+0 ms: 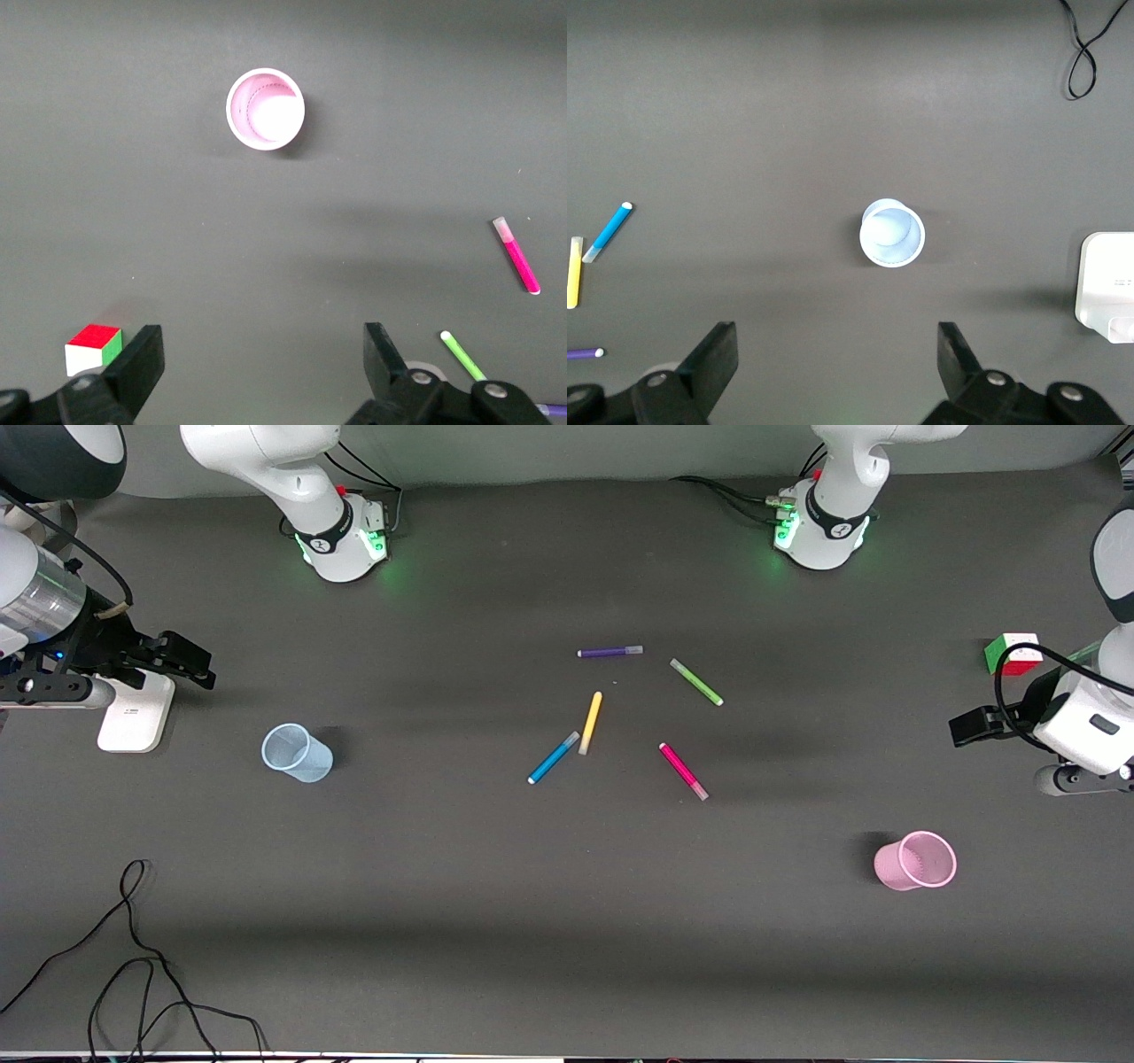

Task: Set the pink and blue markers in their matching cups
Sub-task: 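Move the right gripper toward the blue marker while the left gripper starts reaching, then lower the right gripper onto the blue marker while the left gripper reaches the pink marker, then close the right gripper on the blue marker while the left gripper grasps the pink marker, then carry the blue marker with the right gripper over the light blue cup, then lower the blue marker into the cup while the left gripper carries the pink marker, then release the blue marker into the cup while the left gripper lowers the pink marker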

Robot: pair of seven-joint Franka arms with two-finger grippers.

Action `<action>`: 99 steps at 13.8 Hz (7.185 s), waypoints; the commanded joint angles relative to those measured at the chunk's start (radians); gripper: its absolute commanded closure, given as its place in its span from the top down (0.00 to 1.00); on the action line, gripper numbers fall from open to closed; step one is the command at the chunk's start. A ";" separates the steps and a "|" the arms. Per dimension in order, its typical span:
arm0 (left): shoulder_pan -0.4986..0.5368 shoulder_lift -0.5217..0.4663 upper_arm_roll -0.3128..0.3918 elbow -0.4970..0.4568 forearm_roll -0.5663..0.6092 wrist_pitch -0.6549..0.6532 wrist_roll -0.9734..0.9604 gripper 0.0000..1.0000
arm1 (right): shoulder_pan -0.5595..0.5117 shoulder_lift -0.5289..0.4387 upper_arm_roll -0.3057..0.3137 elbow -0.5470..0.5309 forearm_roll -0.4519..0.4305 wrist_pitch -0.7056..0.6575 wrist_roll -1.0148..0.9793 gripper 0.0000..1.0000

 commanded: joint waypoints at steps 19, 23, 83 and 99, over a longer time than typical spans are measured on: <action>-0.039 0.274 -0.230 -0.009 -0.087 0.155 -0.319 1.00 | 0.101 0.852 0.454 0.225 0.291 0.583 0.957 1.00; -0.128 0.421 -0.230 -0.017 -0.092 0.328 -0.589 0.99 | 0.122 0.923 0.454 0.219 0.285 0.644 1.006 0.90; 0.370 0.573 -0.237 0.411 -0.536 -0.206 -0.256 0.00 | 0.076 0.033 -0.161 -0.737 0.004 1.135 -0.200 1.00; 0.585 0.812 -0.237 0.411 -0.837 -0.164 0.114 0.00 | 0.078 0.053 -0.158 -0.348 0.004 0.512 -0.197 1.00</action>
